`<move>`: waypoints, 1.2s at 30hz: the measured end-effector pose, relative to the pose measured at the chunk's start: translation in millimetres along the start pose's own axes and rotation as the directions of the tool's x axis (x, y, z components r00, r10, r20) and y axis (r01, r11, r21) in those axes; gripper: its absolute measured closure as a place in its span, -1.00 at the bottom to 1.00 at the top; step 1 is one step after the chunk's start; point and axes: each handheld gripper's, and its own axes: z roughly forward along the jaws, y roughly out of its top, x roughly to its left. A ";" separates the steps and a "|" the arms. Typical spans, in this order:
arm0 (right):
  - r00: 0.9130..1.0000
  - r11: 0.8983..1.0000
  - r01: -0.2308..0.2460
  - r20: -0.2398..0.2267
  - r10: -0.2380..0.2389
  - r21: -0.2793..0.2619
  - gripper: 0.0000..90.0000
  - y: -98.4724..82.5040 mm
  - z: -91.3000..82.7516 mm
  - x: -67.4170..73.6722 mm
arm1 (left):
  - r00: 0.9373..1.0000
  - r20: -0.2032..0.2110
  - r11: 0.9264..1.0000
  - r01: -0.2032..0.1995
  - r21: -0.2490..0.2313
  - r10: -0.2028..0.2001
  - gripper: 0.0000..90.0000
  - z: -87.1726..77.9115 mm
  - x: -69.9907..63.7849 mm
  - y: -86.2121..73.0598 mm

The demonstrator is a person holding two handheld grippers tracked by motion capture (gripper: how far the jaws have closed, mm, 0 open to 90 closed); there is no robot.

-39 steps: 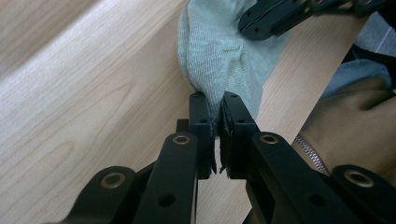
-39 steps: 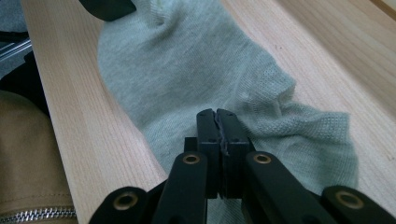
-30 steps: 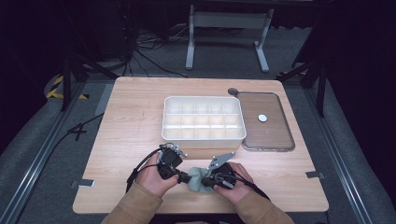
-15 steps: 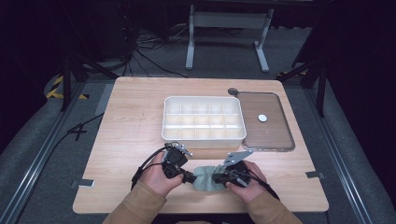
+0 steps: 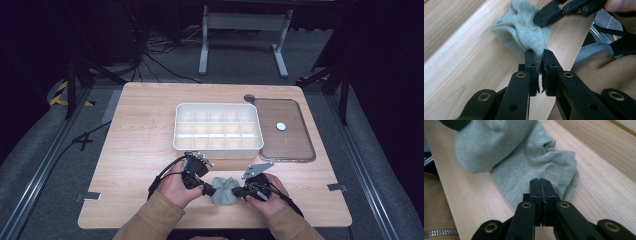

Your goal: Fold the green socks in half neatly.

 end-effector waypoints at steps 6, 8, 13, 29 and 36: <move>1.000 1.000 -0.010 -0.016 0.010 -0.008 1.00 0.3 1.7 -0.2 | 1.000 0.014 1.000 -0.004 -0.014 0.004 0.88 8.6 -1.2 10.2; 1.000 1.000 -0.015 -0.019 0.015 -0.009 1.00 -0.3 1.7 -0.9 | 1.000 0.018 1.000 -0.007 -0.015 0.008 0.88 12.5 -1.4 14.3; 0.999 1.000 -0.021 -0.029 0.021 -0.019 1.00 -2.1 1.4 -2.0 | 1.000 0.015 1.000 -0.008 0.000 0.008 0.87 22.7 -1.3 22.0; 0.998 0.998 -0.047 -0.042 0.045 -0.032 0.92 -7.8 -4.7 -4.0 | 0.994 0.099 0.983 -0.036 -0.181 0.055 0.48 10.0 14.4 5.1; 0.997 0.998 -0.053 -0.050 0.051 -0.029 0.92 -7.2 -4.0 -5.6 | 0.995 0.098 0.993 -0.010 -0.116 0.021 0.65 16.4 23.3 -2.7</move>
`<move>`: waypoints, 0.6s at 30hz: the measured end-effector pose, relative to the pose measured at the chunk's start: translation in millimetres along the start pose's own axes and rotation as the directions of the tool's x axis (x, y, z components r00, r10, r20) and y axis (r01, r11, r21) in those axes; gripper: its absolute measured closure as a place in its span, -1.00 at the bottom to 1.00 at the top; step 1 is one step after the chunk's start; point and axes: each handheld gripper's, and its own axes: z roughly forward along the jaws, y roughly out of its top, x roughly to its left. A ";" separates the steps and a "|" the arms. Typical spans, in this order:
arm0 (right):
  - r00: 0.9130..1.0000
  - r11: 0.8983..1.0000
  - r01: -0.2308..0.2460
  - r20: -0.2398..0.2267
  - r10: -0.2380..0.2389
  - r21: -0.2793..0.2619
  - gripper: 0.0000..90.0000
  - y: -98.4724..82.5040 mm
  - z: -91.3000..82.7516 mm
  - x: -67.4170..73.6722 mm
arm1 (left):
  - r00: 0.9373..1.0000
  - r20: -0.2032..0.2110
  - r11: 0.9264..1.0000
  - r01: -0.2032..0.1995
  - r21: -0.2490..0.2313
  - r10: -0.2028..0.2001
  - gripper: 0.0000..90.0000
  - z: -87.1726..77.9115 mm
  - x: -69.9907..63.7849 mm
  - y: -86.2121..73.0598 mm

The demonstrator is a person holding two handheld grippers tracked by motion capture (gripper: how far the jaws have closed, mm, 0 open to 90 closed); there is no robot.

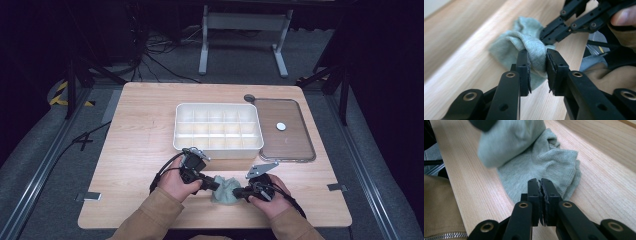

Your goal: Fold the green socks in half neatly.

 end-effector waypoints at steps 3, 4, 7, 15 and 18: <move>1.000 1.000 0.002 0.002 -0.002 0.006 0.92 0.9 0.1 0.4 | 0.999 0.012 0.999 -0.036 -0.010 0.036 0.66 9.8 -6.1 3.5; 1.000 1.000 0.002 0.001 -0.002 0.007 0.92 1.1 0.1 0.4 | 0.999 0.015 0.999 -0.041 -0.019 0.041 0.66 13.0 -7.6 4.8; 1.000 1.000 -0.002 -0.002 0.002 0.006 0.92 1.0 0.0 0.0 | 0.997 0.011 0.997 -0.076 -0.020 0.077 0.59 22.4 -9.9 6.9; 1.000 1.000 -0.004 0.004 0.004 -0.002 0.91 1.8 -3.6 -0.3 | 0.978 0.004 0.977 -0.210 0.032 0.210 0.13 32.5 -16.0 4.8; 1.000 0.999 -0.004 0.024 0.005 -0.033 0.93 6.4 -13.5 1.4 | 0.978 0.005 0.977 -0.210 0.029 0.210 0.12 31.9 -16.1 4.2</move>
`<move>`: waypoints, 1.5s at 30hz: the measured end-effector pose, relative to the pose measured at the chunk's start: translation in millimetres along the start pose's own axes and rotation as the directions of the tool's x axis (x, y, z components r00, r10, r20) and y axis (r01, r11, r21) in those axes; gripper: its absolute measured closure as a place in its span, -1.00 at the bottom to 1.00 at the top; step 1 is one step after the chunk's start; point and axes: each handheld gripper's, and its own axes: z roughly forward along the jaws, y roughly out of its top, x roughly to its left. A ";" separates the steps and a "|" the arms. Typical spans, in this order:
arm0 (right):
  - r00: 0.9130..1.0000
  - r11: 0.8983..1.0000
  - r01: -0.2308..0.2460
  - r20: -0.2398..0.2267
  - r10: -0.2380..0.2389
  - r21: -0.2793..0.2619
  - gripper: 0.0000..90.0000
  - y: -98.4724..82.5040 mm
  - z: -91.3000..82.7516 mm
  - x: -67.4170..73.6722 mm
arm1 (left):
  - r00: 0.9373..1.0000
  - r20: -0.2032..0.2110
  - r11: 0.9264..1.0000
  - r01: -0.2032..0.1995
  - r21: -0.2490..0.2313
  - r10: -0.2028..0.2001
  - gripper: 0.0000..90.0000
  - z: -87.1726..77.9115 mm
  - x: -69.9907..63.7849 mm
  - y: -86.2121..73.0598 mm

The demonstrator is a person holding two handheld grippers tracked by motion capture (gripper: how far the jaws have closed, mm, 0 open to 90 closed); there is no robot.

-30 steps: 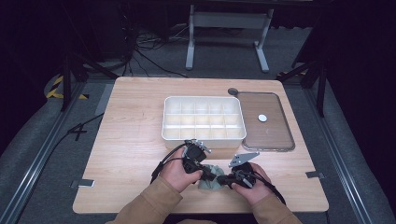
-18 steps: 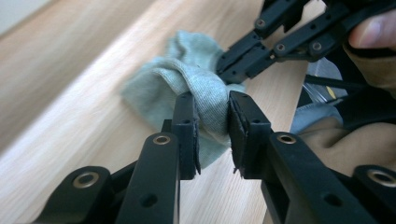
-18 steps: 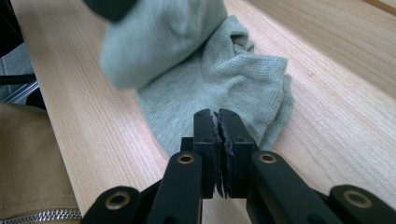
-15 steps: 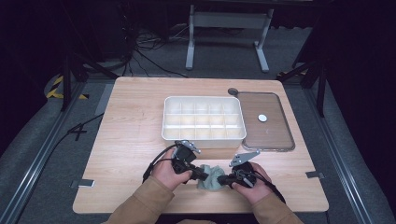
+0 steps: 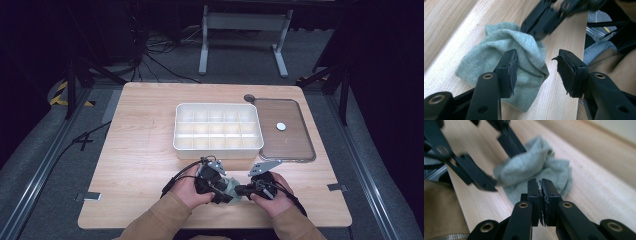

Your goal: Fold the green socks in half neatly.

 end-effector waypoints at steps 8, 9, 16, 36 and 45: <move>0.999 0.993 0.045 0.006 -0.044 -0.111 0.98 19.9 -12.3 15.5 | 1.000 -0.003 1.000 0.001 -0.003 -0.001 -0.04 3.6 -3.9 -0.3; 0.999 0.993 0.051 0.005 -0.051 -0.111 0.98 21.5 -10.0 16.2 | 1.000 -0.004 1.000 0.000 0.003 0.000 -0.05 2.9 -4.4 -0.4; 0.999 0.998 0.039 0.017 -0.038 -0.051 0.98 19.6 3.7 12.2 | 1.000 -0.005 0.999 -0.002 -0.036 0.002 -0.10 -13.2 -4.1 -4.5; 0.997 0.994 0.072 -0.011 -0.073 -0.087 0.93 33.6 0.4 25.9 | 0.993 -0.116 0.992 0.034 0.118 -0.020 0.66 -3.6 1.4 -15.0; 0.990 0.990 0.120 0.065 -0.124 0.071 0.92 39.5 28.6 31.0 | 0.992 -0.117 0.992 0.057 0.111 -0.044 0.67 -2.9 1.2 -15.0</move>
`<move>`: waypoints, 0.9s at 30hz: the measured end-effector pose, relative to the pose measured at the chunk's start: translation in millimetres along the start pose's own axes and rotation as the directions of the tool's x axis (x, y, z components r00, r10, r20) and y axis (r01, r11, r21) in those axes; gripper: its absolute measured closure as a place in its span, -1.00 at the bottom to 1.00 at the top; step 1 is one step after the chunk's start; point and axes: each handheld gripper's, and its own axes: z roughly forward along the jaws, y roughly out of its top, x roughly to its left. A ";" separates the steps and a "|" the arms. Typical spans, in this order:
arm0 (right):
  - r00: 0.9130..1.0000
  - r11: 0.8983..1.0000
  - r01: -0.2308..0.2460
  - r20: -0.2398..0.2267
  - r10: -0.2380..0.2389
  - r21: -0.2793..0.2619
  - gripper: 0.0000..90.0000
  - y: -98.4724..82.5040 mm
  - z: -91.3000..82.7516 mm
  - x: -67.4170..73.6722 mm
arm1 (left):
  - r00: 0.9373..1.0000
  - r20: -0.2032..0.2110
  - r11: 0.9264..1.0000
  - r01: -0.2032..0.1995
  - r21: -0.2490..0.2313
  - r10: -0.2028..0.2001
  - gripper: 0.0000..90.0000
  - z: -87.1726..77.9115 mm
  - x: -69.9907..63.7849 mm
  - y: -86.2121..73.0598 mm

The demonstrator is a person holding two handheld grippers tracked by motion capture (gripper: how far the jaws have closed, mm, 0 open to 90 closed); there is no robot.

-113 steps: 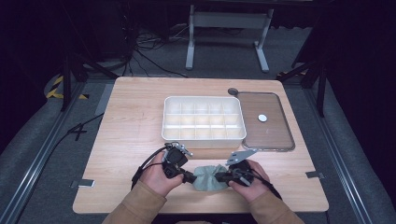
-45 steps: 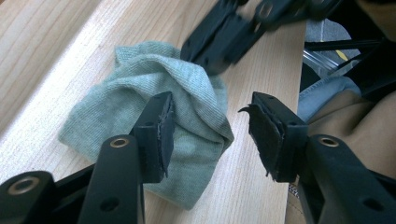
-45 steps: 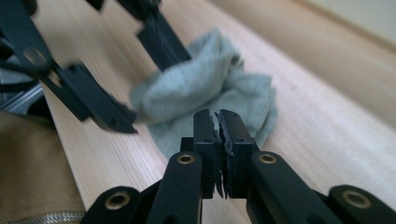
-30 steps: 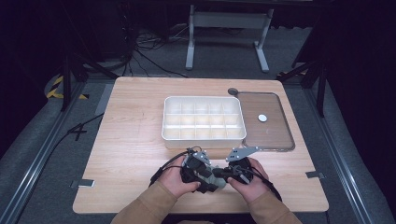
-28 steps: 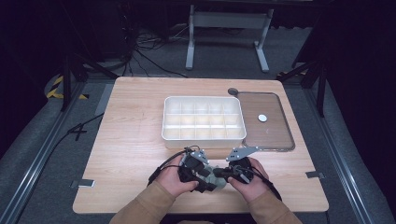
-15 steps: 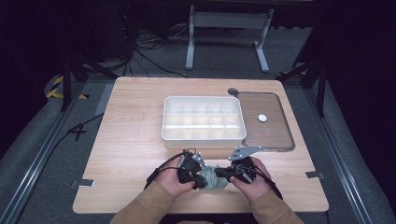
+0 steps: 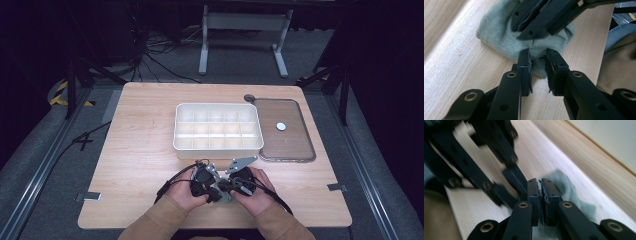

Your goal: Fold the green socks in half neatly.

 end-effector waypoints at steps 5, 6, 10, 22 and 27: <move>1.000 1.000 0.006 0.029 -0.006 0.012 0.89 -8.2 -10.8 -2.5 | 1.000 0.011 1.000 0.000 0.015 0.000 0.71 1.5 1.9 2.9; 0.999 1.000 0.008 0.032 -0.009 0.012 0.88 -10.4 -11.9 -3.0 | 1.000 0.012 1.000 0.003 0.019 -0.004 0.71 1.6 1.2 3.4; 0.999 1.000 0.014 0.043 -0.015 0.012 0.85 -21.9 -15.9 -4.8 | 1.000 0.021 1.000 0.001 0.030 -0.002 0.72 3.2 0.2 6.0; 1.000 1.000 -0.026 0.008 0.026 -0.004 0.91 -45.2 -17.4 -21.3 | 0.996 0.038 0.995 -0.079 -0.065 0.082 0.78 7.0 -12.5 18.6; 0.999 0.999 -0.047 -0.002 0.047 -0.025 0.90 -49.3 -18.8 -24.6 | 0.994 0.011 0.994 -0.112 -0.012 0.112 0.81 17.9 -16.3 20.9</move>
